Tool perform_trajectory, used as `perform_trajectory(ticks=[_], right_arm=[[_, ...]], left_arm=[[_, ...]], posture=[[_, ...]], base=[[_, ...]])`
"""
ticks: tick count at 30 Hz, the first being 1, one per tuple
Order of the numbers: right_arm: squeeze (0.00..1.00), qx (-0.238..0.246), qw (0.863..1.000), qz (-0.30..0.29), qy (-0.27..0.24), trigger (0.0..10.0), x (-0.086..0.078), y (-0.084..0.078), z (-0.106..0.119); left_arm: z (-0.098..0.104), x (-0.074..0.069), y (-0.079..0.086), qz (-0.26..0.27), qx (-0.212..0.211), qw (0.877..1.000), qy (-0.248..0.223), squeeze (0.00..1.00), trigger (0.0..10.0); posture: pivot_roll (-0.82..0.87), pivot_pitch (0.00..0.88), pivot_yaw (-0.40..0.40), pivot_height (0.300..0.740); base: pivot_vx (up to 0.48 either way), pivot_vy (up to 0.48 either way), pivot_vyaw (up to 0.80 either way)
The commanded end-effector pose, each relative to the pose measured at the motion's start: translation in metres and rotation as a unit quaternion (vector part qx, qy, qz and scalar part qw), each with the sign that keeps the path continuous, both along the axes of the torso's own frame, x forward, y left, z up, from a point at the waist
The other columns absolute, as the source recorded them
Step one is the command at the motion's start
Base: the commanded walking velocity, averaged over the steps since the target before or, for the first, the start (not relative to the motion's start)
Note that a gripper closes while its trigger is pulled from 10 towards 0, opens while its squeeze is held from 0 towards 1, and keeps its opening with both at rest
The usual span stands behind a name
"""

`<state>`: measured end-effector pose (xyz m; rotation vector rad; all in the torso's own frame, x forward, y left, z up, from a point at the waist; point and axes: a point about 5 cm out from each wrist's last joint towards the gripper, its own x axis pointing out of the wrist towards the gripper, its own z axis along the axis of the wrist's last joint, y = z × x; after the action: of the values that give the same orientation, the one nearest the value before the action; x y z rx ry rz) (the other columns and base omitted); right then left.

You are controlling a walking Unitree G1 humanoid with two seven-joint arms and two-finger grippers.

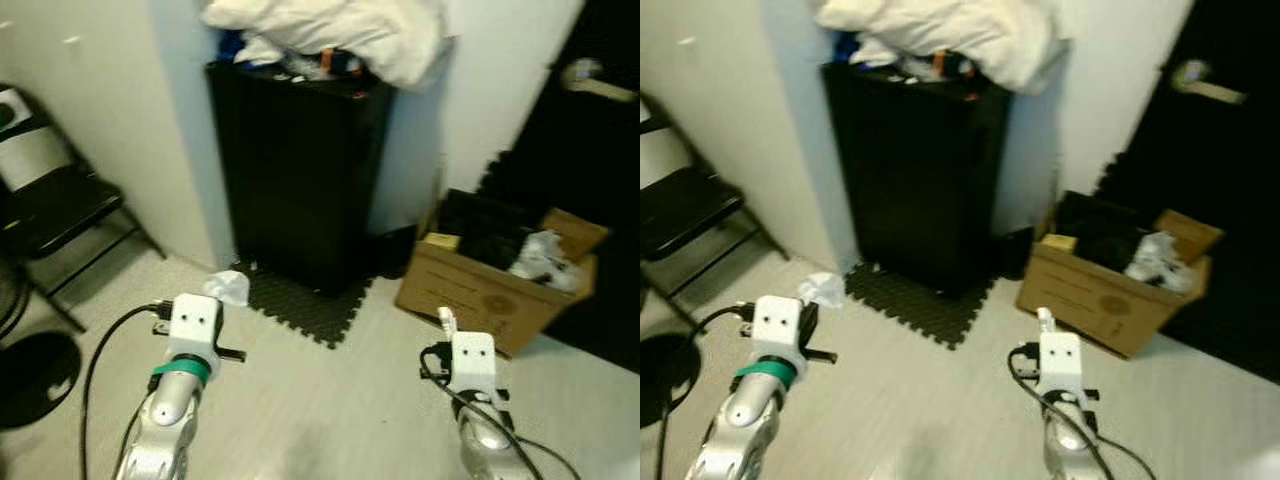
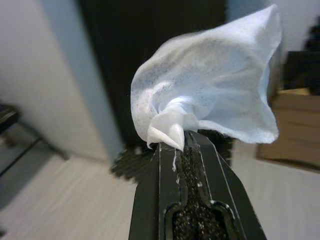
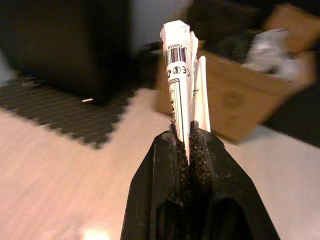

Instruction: Clean up the room

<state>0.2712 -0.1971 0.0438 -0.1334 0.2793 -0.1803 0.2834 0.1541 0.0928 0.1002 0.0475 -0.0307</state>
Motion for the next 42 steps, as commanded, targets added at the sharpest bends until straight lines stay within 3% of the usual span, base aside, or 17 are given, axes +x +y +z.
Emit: perform_trajectory(ticks=[1,42], right_arm=[[0.0,0.002,1.0,0.008,0.009,10.0,-0.0025,0.0073,-0.0047],[0.0,0.002,0.999,0.026,0.018,10.0,0.0001,0.007,-0.0061]], left_arm=[[-0.005,-0.0026,0.0067,0.012,0.006,1.0,0.011,0.0,10.0],[-0.0006,-0.0019,0.0027,0.0,-0.012,1.0,0.0,0.0,10.0]], posture=[[0.04,0.0,0.097,0.74],[0.06,0.0,0.061,0.74]], base=[[0.0,0.0,-0.8],[0.0,0.0,-0.76]])
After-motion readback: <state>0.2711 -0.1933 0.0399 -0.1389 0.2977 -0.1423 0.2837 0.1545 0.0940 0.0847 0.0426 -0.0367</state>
